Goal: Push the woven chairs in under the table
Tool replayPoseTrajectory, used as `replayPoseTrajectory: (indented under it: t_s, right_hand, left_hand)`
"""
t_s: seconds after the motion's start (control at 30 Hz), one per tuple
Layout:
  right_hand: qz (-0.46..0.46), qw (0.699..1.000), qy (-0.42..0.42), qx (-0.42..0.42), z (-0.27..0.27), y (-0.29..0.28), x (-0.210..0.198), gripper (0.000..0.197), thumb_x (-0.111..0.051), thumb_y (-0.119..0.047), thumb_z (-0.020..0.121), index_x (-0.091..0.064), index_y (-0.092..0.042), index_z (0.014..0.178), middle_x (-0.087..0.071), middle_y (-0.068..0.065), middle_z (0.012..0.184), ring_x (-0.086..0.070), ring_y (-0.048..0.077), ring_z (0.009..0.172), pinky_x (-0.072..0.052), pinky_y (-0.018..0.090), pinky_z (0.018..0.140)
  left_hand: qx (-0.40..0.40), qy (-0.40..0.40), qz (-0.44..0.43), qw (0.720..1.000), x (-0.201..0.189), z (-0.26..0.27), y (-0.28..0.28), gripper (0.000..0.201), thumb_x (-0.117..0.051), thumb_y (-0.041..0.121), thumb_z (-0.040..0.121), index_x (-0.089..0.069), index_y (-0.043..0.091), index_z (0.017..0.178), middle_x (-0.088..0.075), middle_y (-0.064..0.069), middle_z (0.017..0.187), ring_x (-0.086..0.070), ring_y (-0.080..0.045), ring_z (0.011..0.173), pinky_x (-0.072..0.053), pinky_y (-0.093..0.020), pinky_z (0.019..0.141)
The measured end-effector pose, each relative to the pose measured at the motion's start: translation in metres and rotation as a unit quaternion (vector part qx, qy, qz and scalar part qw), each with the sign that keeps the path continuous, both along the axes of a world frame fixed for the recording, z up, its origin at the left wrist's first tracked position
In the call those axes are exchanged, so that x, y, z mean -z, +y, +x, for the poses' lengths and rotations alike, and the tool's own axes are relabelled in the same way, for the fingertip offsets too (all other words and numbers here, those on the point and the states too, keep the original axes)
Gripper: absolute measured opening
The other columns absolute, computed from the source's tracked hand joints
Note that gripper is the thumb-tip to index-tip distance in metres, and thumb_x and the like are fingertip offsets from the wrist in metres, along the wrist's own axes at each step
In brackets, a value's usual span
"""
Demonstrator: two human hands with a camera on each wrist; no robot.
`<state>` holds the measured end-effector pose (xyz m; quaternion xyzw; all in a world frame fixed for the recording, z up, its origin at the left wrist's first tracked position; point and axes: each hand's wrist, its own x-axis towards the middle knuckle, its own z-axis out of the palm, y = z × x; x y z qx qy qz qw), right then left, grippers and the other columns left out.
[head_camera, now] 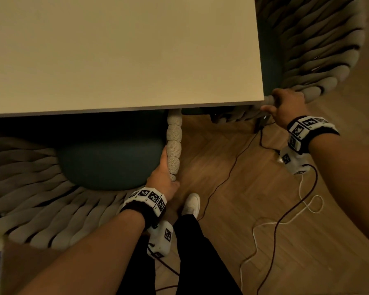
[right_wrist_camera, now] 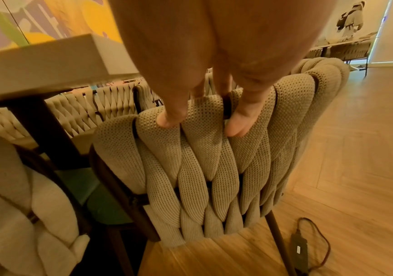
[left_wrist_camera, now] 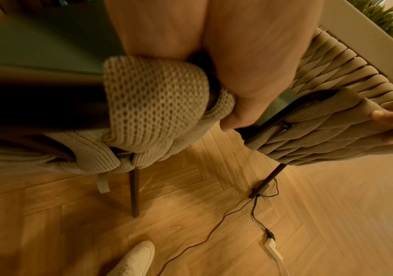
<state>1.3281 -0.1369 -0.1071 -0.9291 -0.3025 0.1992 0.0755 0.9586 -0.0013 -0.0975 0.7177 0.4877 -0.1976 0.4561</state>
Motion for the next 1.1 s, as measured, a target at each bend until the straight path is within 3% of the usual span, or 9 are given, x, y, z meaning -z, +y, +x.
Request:
replayPoseTrajectory:
  t_s: [0.17, 0.33, 0.43, 0.53, 0.63, 0.7, 0.87, 0.97, 1.1]
  right_hand:
    - [0.037, 0.999, 0.009, 0.007, -0.007, -0.004, 0.002, 0.051, -0.066, -0.047, 0.085, -0.054, -0.013, 0.122, -0.06, 0.017, 0.116, -0.054, 0.038, 0.108, -0.045, 0.051, 0.093]
    - [0.038, 0.999, 0.026, 0.013, -0.013, -0.006, -0.008, 0.052, -0.066, -0.043, 0.087, -0.051, -0.014, 0.127, -0.055, 0.016, 0.126, -0.05, 0.036, 0.116, -0.043, 0.05, 0.097]
    - [0.067, 0.996, 0.043, 0.05, -0.035, -0.01, -0.021, 0.061, -0.067, -0.035, 0.088, -0.041, -0.015, 0.139, -0.042, 0.015, 0.143, -0.043, 0.035, 0.129, -0.038, 0.048, 0.106]
    - [0.125, 0.987, 0.03, 0.099, -0.086, -0.016, -0.034, 0.05, -0.065, -0.03, 0.089, -0.048, -0.01, 0.132, -0.05, 0.017, 0.134, -0.049, 0.035, 0.123, -0.042, 0.045, 0.102]
    - [0.106, 0.99, 0.091, -0.017, -0.167, -0.004, -0.047, 0.028, -0.061, -0.03, 0.091, -0.06, -0.016, 0.116, -0.063, 0.007, 0.115, -0.058, 0.025, 0.109, -0.049, 0.04, 0.093]
    - [0.09, 0.977, 0.137, -0.139, -0.225, 0.015, -0.056, 0.026, -0.057, -0.03, 0.093, -0.06, -0.019, 0.116, -0.063, 0.004, 0.114, -0.056, 0.023, 0.109, -0.048, 0.038, 0.092]
    - [0.053, 0.896, 0.153, -0.414, -0.356, 0.071, -0.072, 0.024, -0.057, -0.029, 0.086, -0.063, -0.015, 0.105, -0.066, 0.006, 0.106, -0.058, 0.026, 0.101, -0.042, 0.041, 0.095]
    - [-0.028, 0.872, 0.152, -0.464, -0.405, 0.083, -0.066, 0.023, -0.055, -0.029, 0.086, -0.06, -0.014, 0.104, -0.063, 0.007, 0.11, -0.055, 0.028, 0.106, -0.039, 0.04, 0.094]
    - [-0.129, 0.871, 0.146, -0.451, -0.424, 0.081, -0.061, 0.037, -0.054, -0.034, 0.089, -0.054, -0.019, 0.122, -0.059, 0.006, 0.126, -0.056, 0.028, 0.114, -0.044, 0.037, 0.093]
  left_hand:
    - [0.008, 0.0, -0.008, 1.0, 0.006, -0.002, 0.003, 0.114, -0.069, 0.01, 0.081, 0.013, 0.047, 0.15, -0.057, -0.013, 0.13, -0.061, -0.031, 0.108, -0.051, -0.044, 0.096]
    - [0.015, -0.014, -0.019, 1.0, 0.008, -0.004, 0.006, 0.115, -0.072, 0.011, 0.082, 0.014, 0.046, 0.15, -0.054, -0.013, 0.134, -0.058, -0.031, 0.113, -0.048, -0.037, 0.095]
    - [0.051, -0.017, -0.047, 0.997, 0.007, -0.008, 0.017, 0.12, -0.08, 0.026, 0.077, 0.012, 0.043, 0.151, -0.048, -0.007, 0.143, -0.054, -0.028, 0.122, -0.044, -0.037, 0.1]
    - [0.111, 0.007, -0.066, 0.992, -0.002, -0.016, 0.031, 0.115, -0.081, 0.044, 0.073, 0.002, 0.04, 0.154, -0.043, -0.001, 0.15, -0.049, -0.025, 0.13, -0.041, -0.039, 0.106]
    - [0.159, 0.026, -0.055, 0.985, -0.015, -0.045, 0.038, 0.097, -0.076, 0.051, 0.076, -0.021, 0.034, 0.153, -0.047, 0.001, 0.148, -0.048, -0.023, 0.131, -0.041, -0.037, 0.108]
    - [0.202, 0.06, -0.037, 0.977, -0.021, -0.077, 0.039, 0.087, -0.074, 0.054, 0.076, -0.034, 0.031, 0.149, -0.054, 0.0, 0.141, -0.052, -0.024, 0.126, -0.043, -0.039, 0.106]
    - [0.251, 0.186, 0.018, 0.95, -0.034, -0.174, 0.044, 0.075, -0.07, 0.059, 0.076, -0.048, 0.028, 0.14, -0.056, -0.003, 0.135, -0.054, -0.025, 0.121, -0.047, -0.037, 0.099]
    - [0.213, 0.148, 0.05, 0.965, -0.042, -0.226, 0.045, 0.063, -0.066, 0.041, 0.086, -0.043, 0.027, 0.144, -0.049, -0.003, 0.144, -0.046, -0.023, 0.13, -0.037, -0.035, 0.108]
    - [0.159, 0.053, 0.079, 0.983, -0.05, -0.257, 0.041, 0.056, -0.062, 0.032, 0.09, -0.046, 0.021, 0.142, -0.047, -0.003, 0.145, -0.041, -0.022, 0.134, -0.03, -0.033, 0.111]
